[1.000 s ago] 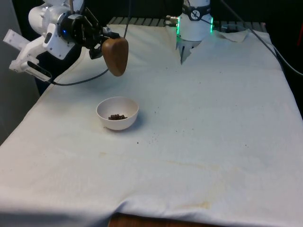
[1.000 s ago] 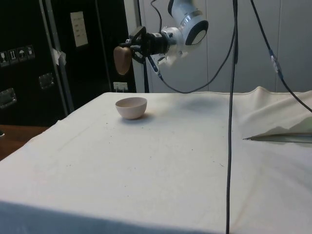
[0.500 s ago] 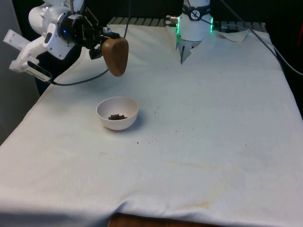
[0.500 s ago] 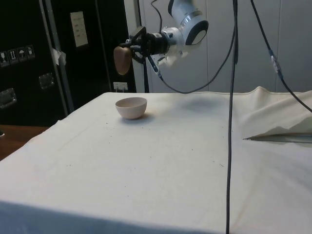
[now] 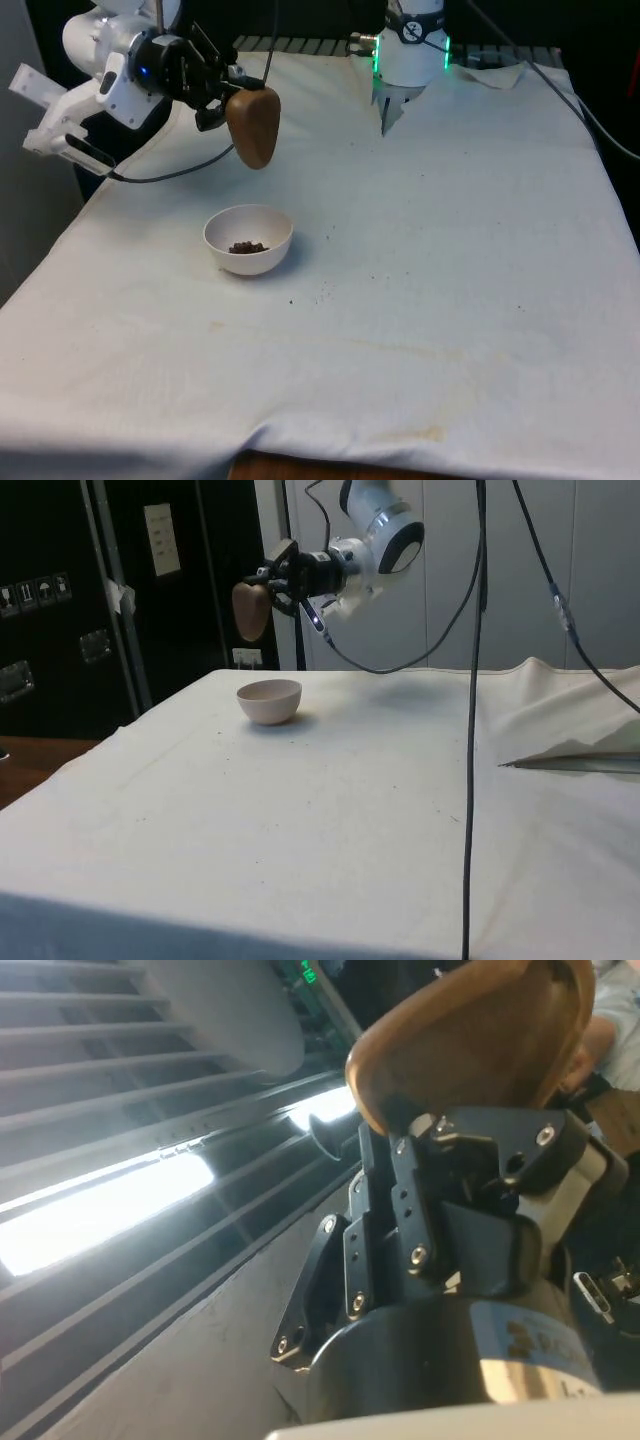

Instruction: Pour the coffee beans from the cup into the bowl.

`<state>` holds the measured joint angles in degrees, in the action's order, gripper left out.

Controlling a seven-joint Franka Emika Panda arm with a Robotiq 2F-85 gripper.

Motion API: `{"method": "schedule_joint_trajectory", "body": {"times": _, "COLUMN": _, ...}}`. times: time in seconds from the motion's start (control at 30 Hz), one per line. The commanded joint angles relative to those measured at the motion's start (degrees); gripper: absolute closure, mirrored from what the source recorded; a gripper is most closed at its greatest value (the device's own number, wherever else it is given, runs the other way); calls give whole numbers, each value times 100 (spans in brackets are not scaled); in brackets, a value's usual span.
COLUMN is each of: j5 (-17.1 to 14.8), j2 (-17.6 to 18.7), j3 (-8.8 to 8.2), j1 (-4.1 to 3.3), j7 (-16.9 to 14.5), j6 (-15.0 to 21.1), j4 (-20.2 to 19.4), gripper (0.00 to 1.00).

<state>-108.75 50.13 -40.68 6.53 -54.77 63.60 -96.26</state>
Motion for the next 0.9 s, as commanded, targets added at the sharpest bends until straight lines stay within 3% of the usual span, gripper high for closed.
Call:
{"method": "schedule_joint_trajectory", "body": {"times": 0.0, "j5": 57, "j2": -29, "j3": -63, "j1": -80, "j7": 0, "j6": 109, "j4": -34, "gripper": 100}}
{"method": "schedule_joint_trajectory", "body": {"times": 0.43, "j5": 430, "j2": -46, "j3": -212, "j1": -361, "j7": -201, "j6": 395, "j4": -63, "gripper": 100}}
{"method": "schedule_joint_trajectory", "body": {"times": 0.47, "j5": 390, "j2": 0, "j3": -149, "j1": -275, "j7": -206, "j6": 292, "j4": 0, "gripper": 100}}
{"method": "schedule_joint_trajectory", "body": {"times": 0.5, "j5": 453, "j2": -46, "j3": -218, "j1": -378, "j7": -212, "j6": 418, "j4": -63, "gripper": 100}}
{"method": "schedule_joint_trajectory", "body": {"times": 0.73, "j5": 665, "j2": -63, "j3": -258, "j1": -521, "j7": -298, "j6": 619, "j4": -74, "gripper": 100}}
{"method": "schedule_joint_trajectory", "body": {"times": 0.77, "j5": 636, "j2": -17, "j3": -195, "j1": -435, "j7": -304, "j6": 516, "j4": 0, "gripper": 100}}
{"method": "schedule_joint_trajectory", "body": {"times": 0.8, "j5": 693, "j2": -69, "j3": -258, "j1": -539, "j7": -304, "j6": 647, "j4": -80, "gripper": 100}}
{"method": "schedule_joint_trajectory", "body": {"times": 0.87, "j5": 773, "j2": -86, "j3": -258, "j1": -584, "j7": -332, "j6": 739, "j4": -86, "gripper": 100}}
